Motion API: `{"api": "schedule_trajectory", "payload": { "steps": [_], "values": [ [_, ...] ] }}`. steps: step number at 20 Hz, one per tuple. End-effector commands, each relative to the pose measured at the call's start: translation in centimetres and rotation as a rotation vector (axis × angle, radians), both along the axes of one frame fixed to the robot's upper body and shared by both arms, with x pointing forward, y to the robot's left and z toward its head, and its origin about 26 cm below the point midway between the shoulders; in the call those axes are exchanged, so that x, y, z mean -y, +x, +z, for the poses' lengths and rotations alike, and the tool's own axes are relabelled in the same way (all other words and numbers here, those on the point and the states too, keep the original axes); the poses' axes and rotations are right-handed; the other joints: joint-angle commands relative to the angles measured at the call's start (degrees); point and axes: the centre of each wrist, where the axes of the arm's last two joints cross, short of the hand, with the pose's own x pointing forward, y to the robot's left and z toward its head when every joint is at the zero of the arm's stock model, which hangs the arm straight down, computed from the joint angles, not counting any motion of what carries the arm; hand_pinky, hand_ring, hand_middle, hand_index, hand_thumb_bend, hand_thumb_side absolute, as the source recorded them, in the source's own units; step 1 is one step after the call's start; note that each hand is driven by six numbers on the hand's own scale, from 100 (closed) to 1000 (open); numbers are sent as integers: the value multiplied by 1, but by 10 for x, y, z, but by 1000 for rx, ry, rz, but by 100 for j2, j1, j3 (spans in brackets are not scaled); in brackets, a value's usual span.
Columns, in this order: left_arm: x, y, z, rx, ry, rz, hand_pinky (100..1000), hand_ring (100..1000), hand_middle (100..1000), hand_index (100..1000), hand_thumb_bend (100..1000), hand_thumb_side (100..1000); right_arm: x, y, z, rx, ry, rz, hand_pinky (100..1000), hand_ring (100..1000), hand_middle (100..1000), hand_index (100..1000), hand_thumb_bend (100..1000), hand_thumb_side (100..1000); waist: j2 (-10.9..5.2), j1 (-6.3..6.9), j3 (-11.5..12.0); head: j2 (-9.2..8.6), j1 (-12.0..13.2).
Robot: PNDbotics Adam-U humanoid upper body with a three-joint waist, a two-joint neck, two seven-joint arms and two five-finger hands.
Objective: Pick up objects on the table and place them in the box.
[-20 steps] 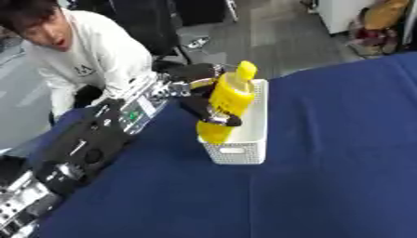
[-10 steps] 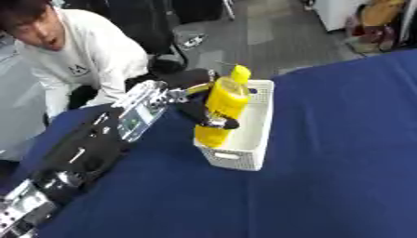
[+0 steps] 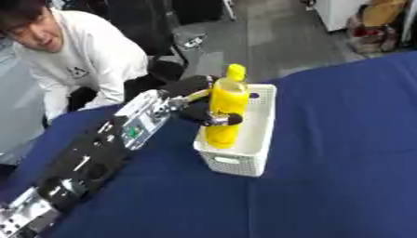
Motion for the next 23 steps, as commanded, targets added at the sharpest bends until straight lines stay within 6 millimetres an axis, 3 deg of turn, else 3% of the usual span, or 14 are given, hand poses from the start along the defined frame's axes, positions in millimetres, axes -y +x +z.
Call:
{"api": "schedule_trajectory", "payload": {
  "steps": [1,4,9,10,15,17,21,22,23],
  "values": [
    [-10,-2,19,6,11,0,1000,1000,1000,1000,638,1000,-2,-4,8,32,6,13,237,273,321,440,100,1000,-88,-50,12,-52,56],
    [-8,-3,25,25,-27,-38,1000,1000,1000,1000,813,1000,-2,-4,8,32,6,12,238,273,321,440,100,1000,-93,-50,17,-50,54],
    [-9,-4,28,71,-97,-74,1000,1000,1000,1000,862,1000,-2,-4,8,31,4,11,239,273,321,440,100,1000,-94,-50,23,-27,50],
    [-11,-4,31,93,-131,-81,1000,1000,1000,1000,805,1000,-2,-4,7,30,2,9,239,273,321,440,100,1000,-96,-50,34,-9,46],
    [-21,-8,37,158,-268,-88,1000,1000,1000,1000,742,1000,2,-4,7,30,-4,-5,239,274,321,440,100,1000,-114,-50,98,17,35],
    [-23,-13,41,209,-331,-108,979,973,1000,1000,666,1000,5,-3,5,27,-11,-18,240,274,322,440,100,1000,-141,-50,178,3,13],
    [-17,-40,43,261,-460,-238,887,886,1000,1000,591,1000,15,-3,-2,13,-37,-64,243,274,322,440,100,1000,-247,-112,452,-233,-191],
    [-12,-52,42,254,-484,-287,878,875,994,1000,571,1000,18,-2,-5,8,-46,-80,243,274,322,440,100,1000,-287,-153,551,-380,-265],
    [-8,-64,43,243,-510,-328,860,861,989,1000,567,1000,21,-2,-7,6,-53,-94,243,274,320,440,100,946,-312,-181,617,-504,-307]
  ]
}}
